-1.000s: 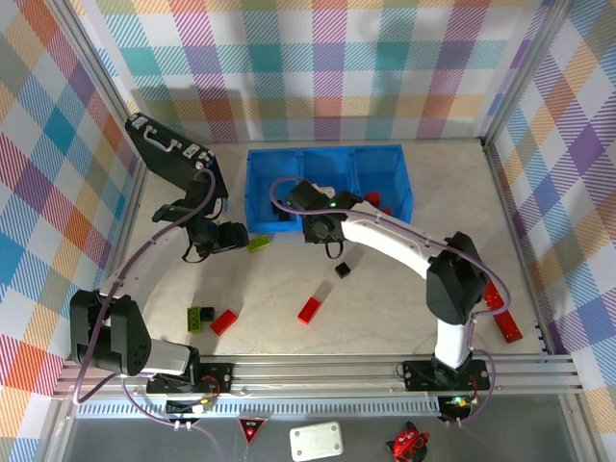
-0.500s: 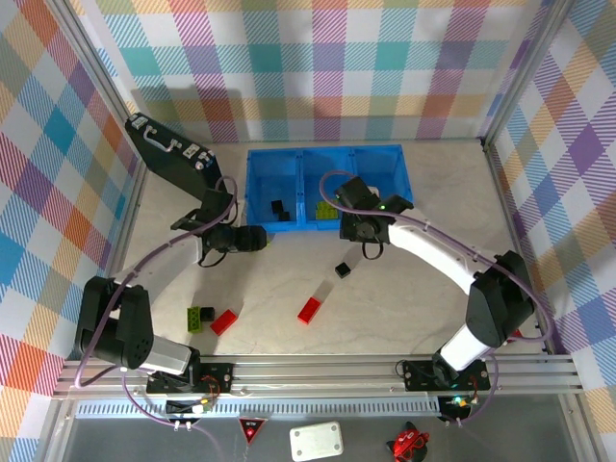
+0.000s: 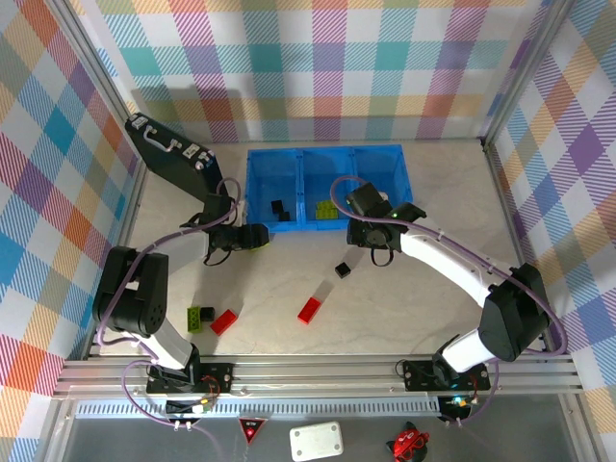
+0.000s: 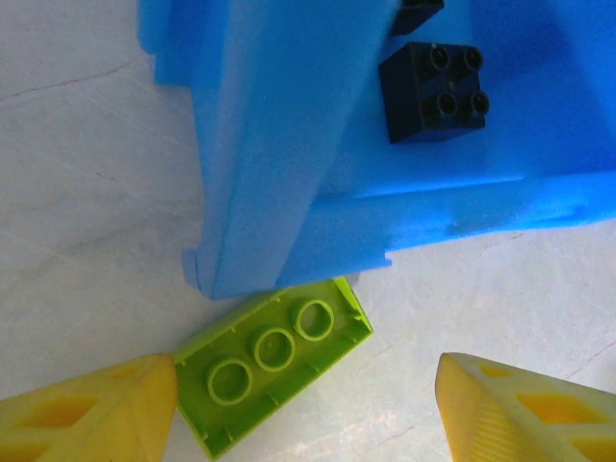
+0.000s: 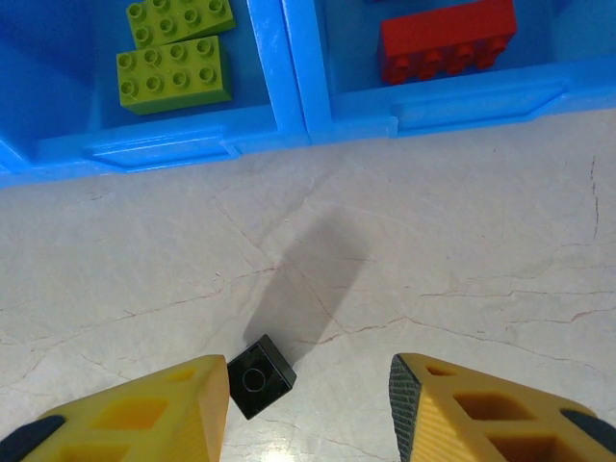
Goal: Sort the legos into containers by color
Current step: Pick up the lego from the center of the table.
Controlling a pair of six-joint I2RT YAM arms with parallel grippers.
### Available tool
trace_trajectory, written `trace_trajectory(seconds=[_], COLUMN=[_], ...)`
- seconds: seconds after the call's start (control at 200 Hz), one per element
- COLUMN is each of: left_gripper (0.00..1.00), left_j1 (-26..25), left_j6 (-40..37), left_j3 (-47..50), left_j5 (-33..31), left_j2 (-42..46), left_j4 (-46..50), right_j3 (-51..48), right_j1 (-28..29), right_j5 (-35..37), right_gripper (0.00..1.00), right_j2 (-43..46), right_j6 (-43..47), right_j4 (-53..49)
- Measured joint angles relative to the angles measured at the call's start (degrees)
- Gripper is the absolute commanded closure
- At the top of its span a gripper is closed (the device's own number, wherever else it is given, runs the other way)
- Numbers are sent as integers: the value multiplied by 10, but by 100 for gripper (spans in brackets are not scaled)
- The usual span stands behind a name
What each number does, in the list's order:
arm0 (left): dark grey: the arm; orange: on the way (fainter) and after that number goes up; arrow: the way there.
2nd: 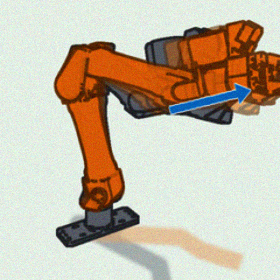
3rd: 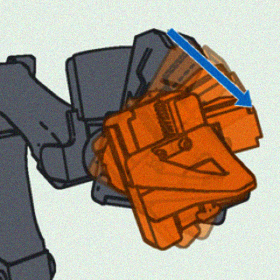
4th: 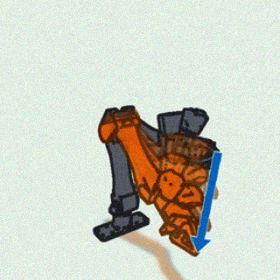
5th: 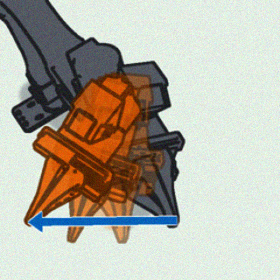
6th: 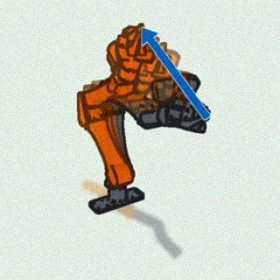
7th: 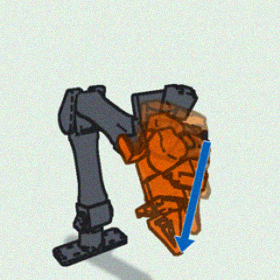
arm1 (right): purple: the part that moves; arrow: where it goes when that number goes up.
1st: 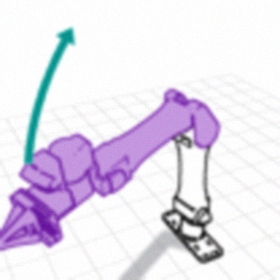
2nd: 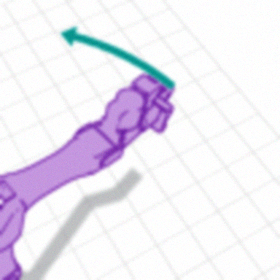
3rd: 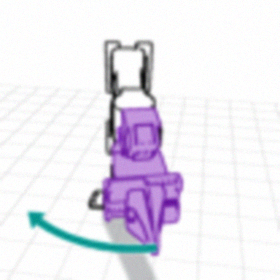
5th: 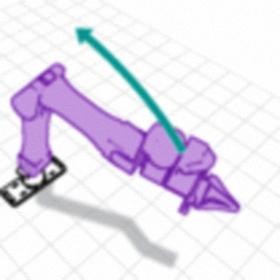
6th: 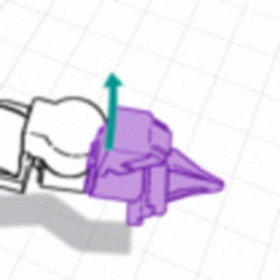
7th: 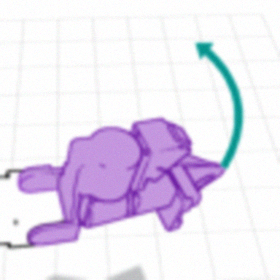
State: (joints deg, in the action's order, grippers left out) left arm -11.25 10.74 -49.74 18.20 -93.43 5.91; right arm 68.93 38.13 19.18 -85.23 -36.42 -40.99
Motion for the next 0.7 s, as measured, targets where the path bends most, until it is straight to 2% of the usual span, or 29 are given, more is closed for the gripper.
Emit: trace_trajectory(seconds=[0.7], left_gripper=[27], left_j1=[13], left_j6=[29], left_j3=[-3], left_j5=[39], left_j2=[-39], left_j4=[-40], right_j3=[0], right_j1=[0], right_j5=[0], right_gripper=[51], right_j2=[2], right_j6=[-1], right_j4=[-2])
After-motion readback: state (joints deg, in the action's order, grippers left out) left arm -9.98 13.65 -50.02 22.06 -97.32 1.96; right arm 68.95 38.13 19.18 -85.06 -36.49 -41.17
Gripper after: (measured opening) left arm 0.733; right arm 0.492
